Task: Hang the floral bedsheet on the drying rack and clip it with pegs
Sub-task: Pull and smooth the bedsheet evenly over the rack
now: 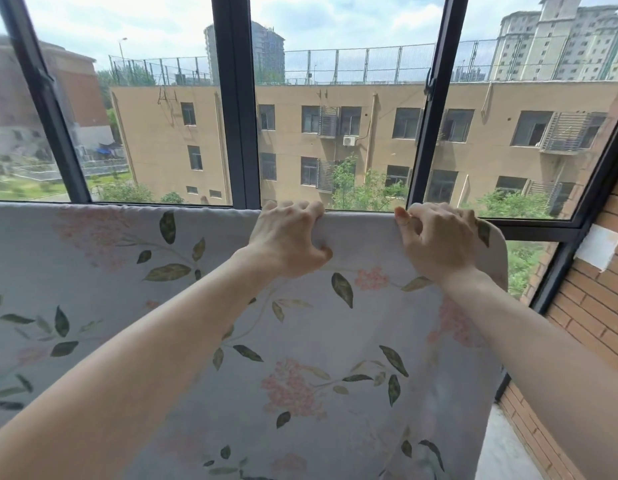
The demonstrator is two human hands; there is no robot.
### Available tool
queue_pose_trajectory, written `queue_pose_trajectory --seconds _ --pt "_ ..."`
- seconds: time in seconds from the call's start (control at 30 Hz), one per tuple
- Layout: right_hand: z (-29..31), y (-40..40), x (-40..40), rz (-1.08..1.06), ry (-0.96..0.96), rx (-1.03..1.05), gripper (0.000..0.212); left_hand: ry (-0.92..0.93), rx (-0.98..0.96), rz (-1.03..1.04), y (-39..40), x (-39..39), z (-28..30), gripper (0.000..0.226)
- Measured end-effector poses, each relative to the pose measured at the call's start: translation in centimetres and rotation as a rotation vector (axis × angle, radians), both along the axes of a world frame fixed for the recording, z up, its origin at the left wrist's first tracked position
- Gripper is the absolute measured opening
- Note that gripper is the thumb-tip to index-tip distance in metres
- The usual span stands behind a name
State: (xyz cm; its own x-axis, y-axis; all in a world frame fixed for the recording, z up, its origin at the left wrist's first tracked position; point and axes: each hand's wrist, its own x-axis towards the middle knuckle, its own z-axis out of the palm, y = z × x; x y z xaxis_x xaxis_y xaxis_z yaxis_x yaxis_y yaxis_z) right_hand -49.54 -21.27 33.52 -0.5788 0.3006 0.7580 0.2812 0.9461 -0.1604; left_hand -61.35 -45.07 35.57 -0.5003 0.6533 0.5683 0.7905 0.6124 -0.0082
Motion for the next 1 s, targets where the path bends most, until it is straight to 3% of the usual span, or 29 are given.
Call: queue_pose_trajectory --seconds 0.4,0.53,0.67,0.8,1.0 --pt "1.8 -3.2 -1.7 -0.201 -0.036 -0.265 0.05 -0.076 -0.002 0.254 -18.1 -8.4 0.4 0.049" --pt "0.8 -12.7 -5.2 0.121 -0.049 -0.202 0.036 -0.069 -0.105 0.254 -20.6 -9.1 -0.6 0.073" --pt "0.8 -23.4 -9.8 0.333 -0.106 -0.169 0.033 -0.068 -0.125 0.14 -20.2 -9.0 -0.4 0.075" --pt "0.4 -26.9 -12.8 0.222 -0.152 -0.132 0.036 -0.07 -0.124 0.107 -22.0 -9.8 -0.2 0.077" --pt "0.4 -26.9 -13.1 0.108 -0.084 -0.112 0.039 -0.076 -0.089 0.227 -28.9 -12.9 -0.1 0.065"
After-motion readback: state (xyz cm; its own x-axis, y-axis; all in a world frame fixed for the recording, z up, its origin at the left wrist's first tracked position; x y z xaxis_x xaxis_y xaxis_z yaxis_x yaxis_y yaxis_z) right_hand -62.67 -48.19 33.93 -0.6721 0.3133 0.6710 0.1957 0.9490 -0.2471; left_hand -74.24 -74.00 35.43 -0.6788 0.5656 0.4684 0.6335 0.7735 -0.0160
